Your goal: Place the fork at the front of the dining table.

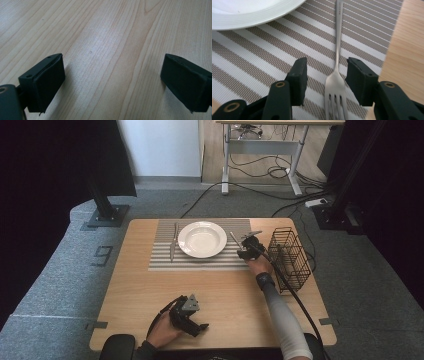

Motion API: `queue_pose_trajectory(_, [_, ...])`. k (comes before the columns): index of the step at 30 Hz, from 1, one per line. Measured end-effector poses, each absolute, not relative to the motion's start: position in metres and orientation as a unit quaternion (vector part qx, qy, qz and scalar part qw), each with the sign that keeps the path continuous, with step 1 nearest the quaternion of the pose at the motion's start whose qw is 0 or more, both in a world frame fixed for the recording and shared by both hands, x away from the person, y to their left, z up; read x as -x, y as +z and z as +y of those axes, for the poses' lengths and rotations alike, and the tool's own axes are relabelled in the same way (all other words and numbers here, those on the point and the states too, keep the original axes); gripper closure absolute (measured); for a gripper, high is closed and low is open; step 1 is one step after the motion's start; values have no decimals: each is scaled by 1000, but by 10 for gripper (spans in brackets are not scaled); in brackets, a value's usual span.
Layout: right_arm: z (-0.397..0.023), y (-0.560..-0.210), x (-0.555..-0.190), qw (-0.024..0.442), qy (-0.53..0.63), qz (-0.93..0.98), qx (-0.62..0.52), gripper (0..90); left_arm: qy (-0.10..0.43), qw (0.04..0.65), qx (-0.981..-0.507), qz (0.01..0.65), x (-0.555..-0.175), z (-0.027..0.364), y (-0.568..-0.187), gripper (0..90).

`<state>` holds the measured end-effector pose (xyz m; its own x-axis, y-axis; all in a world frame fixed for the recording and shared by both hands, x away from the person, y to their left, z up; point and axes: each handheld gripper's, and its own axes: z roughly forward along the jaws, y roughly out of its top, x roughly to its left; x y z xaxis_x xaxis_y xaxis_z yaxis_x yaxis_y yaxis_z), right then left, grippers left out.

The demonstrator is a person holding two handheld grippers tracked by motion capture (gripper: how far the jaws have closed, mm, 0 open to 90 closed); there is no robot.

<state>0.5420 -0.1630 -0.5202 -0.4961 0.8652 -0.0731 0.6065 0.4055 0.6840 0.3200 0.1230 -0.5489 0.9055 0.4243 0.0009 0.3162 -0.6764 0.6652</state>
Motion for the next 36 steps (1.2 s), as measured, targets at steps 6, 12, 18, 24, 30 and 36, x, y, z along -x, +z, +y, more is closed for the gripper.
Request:
queue_pose_trajectory(6, [-176, -512, -526, 210, 309, 806, -459, 464, 77, 347, -912, 203, -320, 123, -549, 52])
queue_pose_trajectory(12, [-184, -510, -518, 200, 312, 804, -464, 451, 77, 348, -912, 204, -320, 123, -549, 52])
queue_pose_trajectory(18, [-180, -516, -514, 192, 300, 811, -463, 440, 77, 347, -912, 203, -320, 123, -549, 52])
queue_pose_trajectory(24, [-180, -522, -510, 194, 288, 809, -474, 466, 77, 348, -912, 203, -320, 123, -549, 53])
queue_pose_trajectory(30, [-179, -526, -508, 178, 286, 815, -471, 583, 77, 347, -912, 204, -320, 123, -549, 53])
queue_pose_trajectory(36, [-170, -529, -506, 169, 297, 820, -458, 621, 77, 347, -912, 204, -320, 123, -549, 53])
